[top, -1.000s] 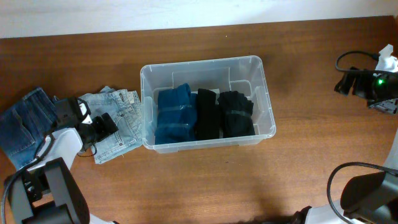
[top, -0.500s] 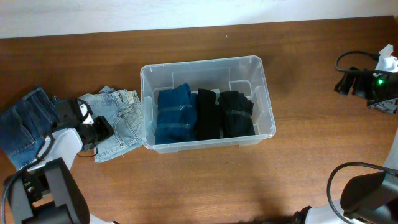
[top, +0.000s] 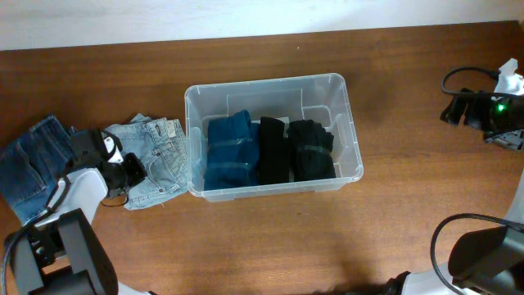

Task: Pack container
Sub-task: 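Grasp the light-blue jeans edge with the left gripper, then lift the light-blue jeans and carry them right over the bin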

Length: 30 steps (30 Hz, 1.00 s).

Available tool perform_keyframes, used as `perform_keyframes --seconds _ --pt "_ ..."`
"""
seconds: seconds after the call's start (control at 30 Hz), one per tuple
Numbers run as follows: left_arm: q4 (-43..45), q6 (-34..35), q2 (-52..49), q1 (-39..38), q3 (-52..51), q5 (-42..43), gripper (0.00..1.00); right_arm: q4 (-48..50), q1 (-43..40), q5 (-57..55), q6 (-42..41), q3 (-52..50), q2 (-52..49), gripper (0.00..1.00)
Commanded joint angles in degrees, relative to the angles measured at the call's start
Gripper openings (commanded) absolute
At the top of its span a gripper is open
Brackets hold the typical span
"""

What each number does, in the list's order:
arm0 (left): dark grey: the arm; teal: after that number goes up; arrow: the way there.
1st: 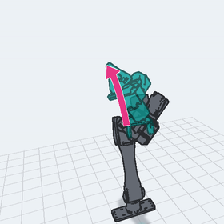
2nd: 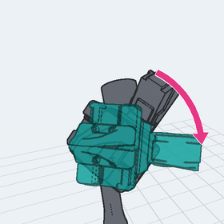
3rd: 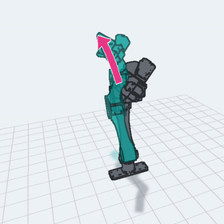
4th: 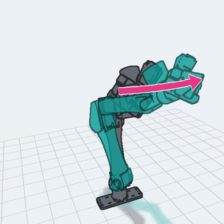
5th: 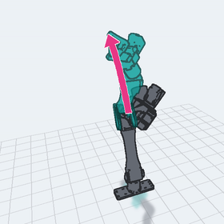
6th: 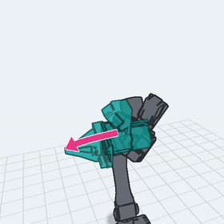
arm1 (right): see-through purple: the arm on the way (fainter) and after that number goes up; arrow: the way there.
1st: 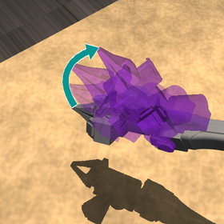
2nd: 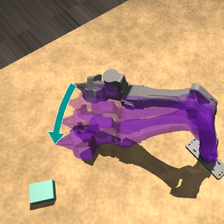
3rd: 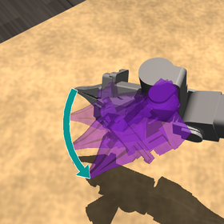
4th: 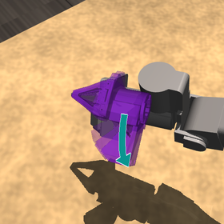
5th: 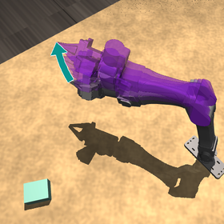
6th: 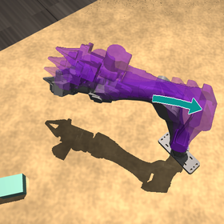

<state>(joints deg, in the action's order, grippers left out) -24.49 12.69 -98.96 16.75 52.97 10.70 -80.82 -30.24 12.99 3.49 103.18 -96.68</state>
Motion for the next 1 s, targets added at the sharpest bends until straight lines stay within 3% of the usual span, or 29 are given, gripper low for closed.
perform_keyframes --seconds 0.0,0.5,0.97 --pt "-3.02 -0.76 -0.31 -0.42 1.29 1.57 0.01 0.02 -0.22 -0.11 0.37 0.59 -0.02 0.99" --pt "-6.38 -0.7 15.23 -0.39 4.96 1.57 0.01 0.02 -0.22 -0.11 0.37 0.59 -0.02 0.99" --pt "-6.16 -0.7 22.16 -0.39 4.98 1.57 0.0 0.02 -0.22 -0.11 0.35 0.59 -0.02 0.99"
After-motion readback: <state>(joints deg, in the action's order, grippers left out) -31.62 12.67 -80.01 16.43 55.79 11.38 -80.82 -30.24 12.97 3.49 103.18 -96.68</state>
